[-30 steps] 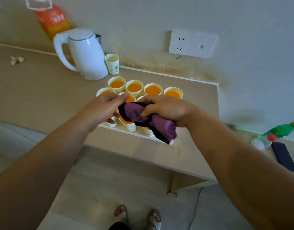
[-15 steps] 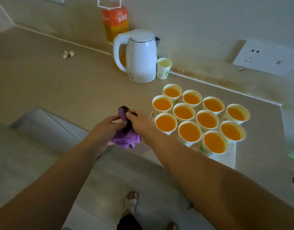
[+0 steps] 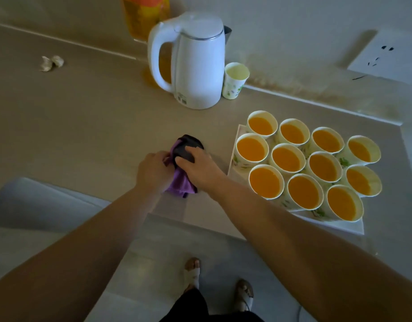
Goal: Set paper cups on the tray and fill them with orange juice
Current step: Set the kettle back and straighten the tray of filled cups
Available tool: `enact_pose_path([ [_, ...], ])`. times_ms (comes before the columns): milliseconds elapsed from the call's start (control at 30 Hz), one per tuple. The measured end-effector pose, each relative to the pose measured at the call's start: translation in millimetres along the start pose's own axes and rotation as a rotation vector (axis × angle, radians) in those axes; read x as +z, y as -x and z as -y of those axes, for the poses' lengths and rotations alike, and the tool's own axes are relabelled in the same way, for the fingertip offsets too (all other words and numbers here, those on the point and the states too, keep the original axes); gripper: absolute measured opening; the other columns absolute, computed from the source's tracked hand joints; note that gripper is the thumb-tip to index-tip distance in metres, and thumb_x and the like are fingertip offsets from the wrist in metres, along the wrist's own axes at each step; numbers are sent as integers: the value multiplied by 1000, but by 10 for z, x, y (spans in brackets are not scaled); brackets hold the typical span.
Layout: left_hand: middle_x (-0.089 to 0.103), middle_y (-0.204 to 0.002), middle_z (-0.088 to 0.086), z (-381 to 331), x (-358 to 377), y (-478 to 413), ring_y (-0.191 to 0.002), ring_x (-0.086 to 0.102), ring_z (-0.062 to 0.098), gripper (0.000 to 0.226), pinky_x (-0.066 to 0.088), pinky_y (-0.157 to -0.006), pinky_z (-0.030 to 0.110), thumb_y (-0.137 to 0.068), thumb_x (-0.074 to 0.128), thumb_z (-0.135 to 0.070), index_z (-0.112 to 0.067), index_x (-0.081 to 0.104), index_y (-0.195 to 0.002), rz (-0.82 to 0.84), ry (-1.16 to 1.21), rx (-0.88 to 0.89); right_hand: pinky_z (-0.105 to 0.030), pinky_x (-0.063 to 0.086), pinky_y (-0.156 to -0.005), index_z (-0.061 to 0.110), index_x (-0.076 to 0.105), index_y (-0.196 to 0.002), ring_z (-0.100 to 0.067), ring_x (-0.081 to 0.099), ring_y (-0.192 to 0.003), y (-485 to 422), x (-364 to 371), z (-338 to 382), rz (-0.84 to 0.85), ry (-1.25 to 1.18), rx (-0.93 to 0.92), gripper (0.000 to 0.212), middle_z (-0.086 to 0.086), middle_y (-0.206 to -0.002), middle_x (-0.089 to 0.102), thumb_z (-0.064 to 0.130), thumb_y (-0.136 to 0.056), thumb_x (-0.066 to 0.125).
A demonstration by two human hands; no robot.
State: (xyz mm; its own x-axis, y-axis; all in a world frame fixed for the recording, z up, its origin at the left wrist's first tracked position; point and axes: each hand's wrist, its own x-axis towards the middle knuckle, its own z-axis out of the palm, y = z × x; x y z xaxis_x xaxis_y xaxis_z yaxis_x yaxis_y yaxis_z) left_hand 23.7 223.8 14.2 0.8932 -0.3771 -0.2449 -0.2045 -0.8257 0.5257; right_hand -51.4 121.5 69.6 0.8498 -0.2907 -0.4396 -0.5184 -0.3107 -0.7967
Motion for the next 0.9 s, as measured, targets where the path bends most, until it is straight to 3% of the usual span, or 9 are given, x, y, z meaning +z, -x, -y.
enact_pose_path([
  [100,60,-119,12,-163,7,80,-111,52,34,35,37,-90,38,-90,43,-26,-14,61,-117,-87,-100,71,-19,40,-98,22,48,-134,-8,51,-116,308,-220,77,-93,26,-163,41,3,-136,45,29,-94,55],
  [200,62,-113,12,-626,26,277,-108,54,30,30,39,-94,35,-90,47,-17,-9,63,-114,-178,104,231,-4,45,-78,21,58,-123,4,58,-91,660,-566,76,-201,-72,-331,30,7,-117,59,19,-93,57],
  [333,61,-119,12,-1034,208,441,-110,57,26,31,42,-96,34,-93,47,-9,-6,59,-122,-62,317,181,-18,50,-69,29,60,-110,-4,64,-76,1056,-1081,-158,-406,-133,-467,23,9,-101,67,14,-93,55],
  [467,61,-122,18,-1125,444,487,-114,56,32,33,39,-91,30,-95,52,-13,2,57,-124,-3,223,129,-16,45,-55,29,58,-102,-8,58,-58,1467,-1682,-651,-729,-189,-524,22,6,-85,68,11,-93,49],
  [567,66,-107,23,-1146,593,488,-104,60,38,28,40,-81,31,-95,48,-11,4,60,-116,10,142,78,-16,44,-51,29,56,-98,-9,54,-53,1723,-2124,-1145,-927,-188,-465,26,2,-80,66,5,-96,46],
  [700,63,-80,16,-1077,754,420,-84,61,37,20,41,-71,35,-93,53,-16,-3,59,-79,44,33,64,-18,41,-49,31,55,-92,-9,53,-51,1781,-2486,-1836,-1038,-127,-271,27,2,-78,66,6,-93,44],
  [767,65,-76,16,-1035,823,389,-82,62,39,22,44,-68,36,-89,58,-18,-5,60,-72,42,-22,89,-23,45,-51,24,56,-97,-8,55,-52,1691,-2565,-2163,-980,-39,-53,22,0,-82,67,7,-91,44],
  [900,70,-82,19,-1029,877,332,-82,63,40,21,49,-70,37,-85,63,-24,-8,64,-73,47,-150,132,-32,53,-56,11,57,-110,-18,60,-58,1481,-2563,-2565,-689,-26,310,20,-2,-85,63,13,-90,53],
])
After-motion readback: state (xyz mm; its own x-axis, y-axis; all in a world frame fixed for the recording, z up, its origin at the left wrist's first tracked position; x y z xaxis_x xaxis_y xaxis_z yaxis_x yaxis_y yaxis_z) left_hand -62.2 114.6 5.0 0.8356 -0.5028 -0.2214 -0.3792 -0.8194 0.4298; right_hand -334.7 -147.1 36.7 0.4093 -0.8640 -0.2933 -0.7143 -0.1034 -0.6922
